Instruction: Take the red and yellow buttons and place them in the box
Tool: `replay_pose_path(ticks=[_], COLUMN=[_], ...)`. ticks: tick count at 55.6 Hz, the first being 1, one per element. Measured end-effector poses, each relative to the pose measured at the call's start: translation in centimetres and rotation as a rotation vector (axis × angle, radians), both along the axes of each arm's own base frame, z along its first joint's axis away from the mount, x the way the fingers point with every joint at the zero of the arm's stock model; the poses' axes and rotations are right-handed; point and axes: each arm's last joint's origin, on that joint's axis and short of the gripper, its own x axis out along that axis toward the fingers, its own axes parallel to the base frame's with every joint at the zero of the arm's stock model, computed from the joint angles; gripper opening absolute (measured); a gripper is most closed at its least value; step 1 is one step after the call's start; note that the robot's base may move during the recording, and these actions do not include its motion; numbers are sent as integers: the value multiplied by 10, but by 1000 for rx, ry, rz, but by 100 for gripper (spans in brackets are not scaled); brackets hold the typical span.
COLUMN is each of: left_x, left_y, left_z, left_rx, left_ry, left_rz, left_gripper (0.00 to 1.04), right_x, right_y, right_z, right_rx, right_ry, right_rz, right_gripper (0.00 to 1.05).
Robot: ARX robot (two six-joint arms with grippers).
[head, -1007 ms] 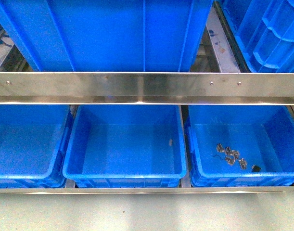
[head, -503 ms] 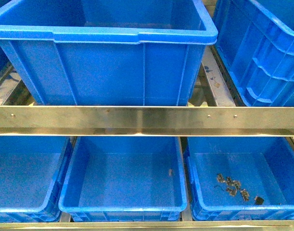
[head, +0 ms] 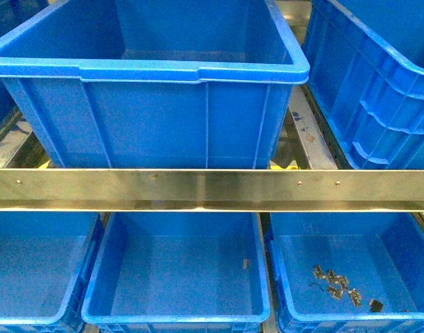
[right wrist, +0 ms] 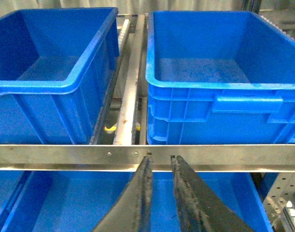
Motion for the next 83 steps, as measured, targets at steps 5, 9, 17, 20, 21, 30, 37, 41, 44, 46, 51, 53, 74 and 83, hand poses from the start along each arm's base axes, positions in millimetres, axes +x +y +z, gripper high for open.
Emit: replay_pose_path(ticks=[5,9,17,20,21,30,37,41,44,46,51,53,74,83], left_x=[0,0,0,0,0,0,0,0,0,0,0,0,0,0], left_y=[0,0,0,0,0,0,0,0,0,0,0,0,0,0], left_z=[0,0,0,0,0,0,0,0,0,0,0,0,0,0], left_rx=[0,0,0,0,0,0,0,0,0,0,0,0,0,0], left_ry=[0,0,0,0,0,0,0,0,0,0,0,0,0,0], left_rz=[1,0,1,1,1,1,1,1,1,1,1,1,1,-2], left_gripper=[97,97,97,97,97,97,97,97,97,97,97,97,97,97], right_x=[0,0,0,0,0,0,0,0,0,-1,-2,-2,-2,-2], right_y=[0,-2,-8,-10,-10,-20,-23,-23,-23,-23,-23,-23,-23,-23], right_z=[-16,-23,-27,-29,-29,-35,-38,-39,-41,-43,-42,-42,-42,-42], right_rx=[-11,-16,-13,-13,-13,-14,-13,-13,-14,-14,-13,-13,-14,-14], right_ry=[7,14,2,1,0,2,2,4,3,-4,-23,-23,-24,-24], right_rz=[8,24,13,13,13,30,4,7,6,6,7,7,7,3], right_gripper=[3,3,3,3,3,3,3,3,3,3,3,3,66,94])
